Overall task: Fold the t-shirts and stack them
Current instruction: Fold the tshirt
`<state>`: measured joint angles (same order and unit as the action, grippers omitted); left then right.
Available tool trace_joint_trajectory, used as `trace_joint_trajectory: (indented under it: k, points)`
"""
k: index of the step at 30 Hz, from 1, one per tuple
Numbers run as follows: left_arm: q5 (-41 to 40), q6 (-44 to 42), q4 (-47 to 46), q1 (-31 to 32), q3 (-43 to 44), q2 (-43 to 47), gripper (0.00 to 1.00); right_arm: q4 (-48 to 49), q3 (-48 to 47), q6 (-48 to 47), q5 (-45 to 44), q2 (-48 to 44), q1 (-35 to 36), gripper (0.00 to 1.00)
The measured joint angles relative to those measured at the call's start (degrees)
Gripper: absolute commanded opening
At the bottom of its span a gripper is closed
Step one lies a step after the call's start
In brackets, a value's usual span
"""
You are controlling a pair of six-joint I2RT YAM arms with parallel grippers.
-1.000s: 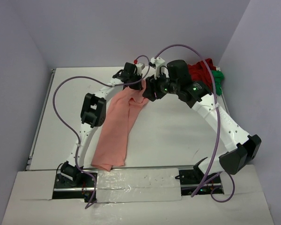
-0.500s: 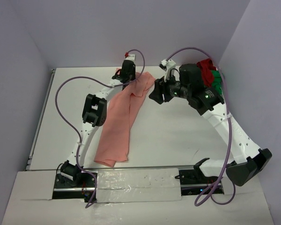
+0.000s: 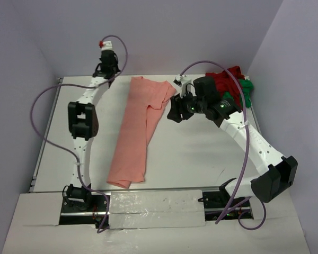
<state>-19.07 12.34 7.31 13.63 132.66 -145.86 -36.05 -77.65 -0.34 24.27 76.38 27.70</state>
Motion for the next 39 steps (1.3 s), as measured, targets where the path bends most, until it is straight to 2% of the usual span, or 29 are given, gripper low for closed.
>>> trace_joint_trajectory:
  k: [4,7,12,17,22,25,32,39]
  points:
    - [5.6,1.5,4.8,-4.3,-10.5,15.2,0.19,0.0,0.6,-0.2,-1.2,0.9,0.0,0.59]
    - [10.3,1.1,9.1,-5.0,-17.1,26.8,0.17,-0.3,0.2,-0.2,-2.1,4.6,0.0,0.59]
    - [19.6,-1.5,15.0,-2.7,-34.0,43.7,0.12,-1.4,0.0,-0.1,-3.8,14.2,0.0,0.59]
    - [27.0,-5.9,22.9,-2.1,-50.3,47.5,0.08,-3.5,-0.1,0.1,-3.8,18.8,0.0,0.59]
    - [34.3,-11.9,33.2,-2.3,-61.1,48.4,0.06,-3.8,-0.5,0.0,-4.0,18.9,0.0,0.59]
    - [38.0,-16.2,36.4,-1.3,-66.1,52.2,0.06,-4.1,-0.8,0.0,-4.4,18.9,0.0,0.59]
    - [47.0,-23.3,40.3,5.7,-69.5,65.0,0.06,-4.2,-1.0,-0.2,-5.4,18.9,0.0,0.59]
    - [49.8,-25.2,41.1,14.6,-73.4,66.0,0.06,-4.2,-1.1,-0.6,-6.3,18.9,0.0,0.59]
